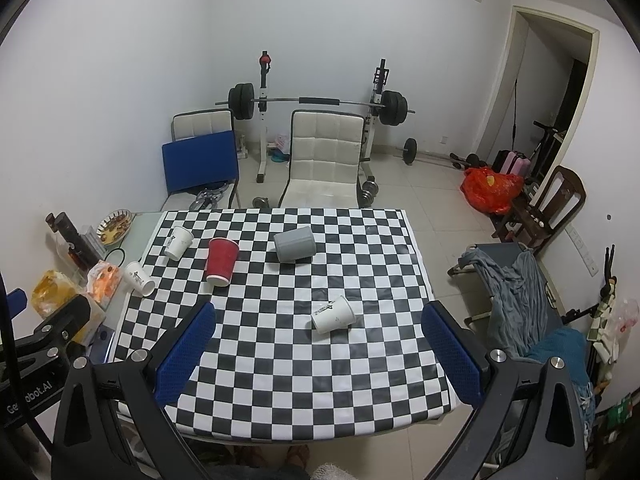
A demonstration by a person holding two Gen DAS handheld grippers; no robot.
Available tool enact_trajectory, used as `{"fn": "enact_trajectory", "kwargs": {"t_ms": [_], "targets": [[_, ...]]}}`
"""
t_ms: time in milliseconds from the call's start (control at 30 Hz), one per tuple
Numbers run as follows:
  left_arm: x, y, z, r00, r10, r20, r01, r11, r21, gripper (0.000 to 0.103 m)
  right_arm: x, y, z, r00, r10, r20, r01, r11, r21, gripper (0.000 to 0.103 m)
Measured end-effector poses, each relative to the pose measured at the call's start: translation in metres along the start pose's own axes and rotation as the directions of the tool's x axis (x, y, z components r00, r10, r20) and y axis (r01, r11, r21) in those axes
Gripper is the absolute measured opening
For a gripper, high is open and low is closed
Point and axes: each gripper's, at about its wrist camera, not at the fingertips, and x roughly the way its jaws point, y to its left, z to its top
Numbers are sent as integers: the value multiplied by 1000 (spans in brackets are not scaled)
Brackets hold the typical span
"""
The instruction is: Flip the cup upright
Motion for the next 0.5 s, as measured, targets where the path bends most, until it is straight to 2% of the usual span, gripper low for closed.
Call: {"fn": "enact_trajectory", "kwargs": {"t_ms": [500], "targets": [[-2, 3, 3, 1000, 6, -11, -6, 1000, 18, 103, -2, 1, 0, 1000, 2, 2, -2, 1000, -1, 103]]}}
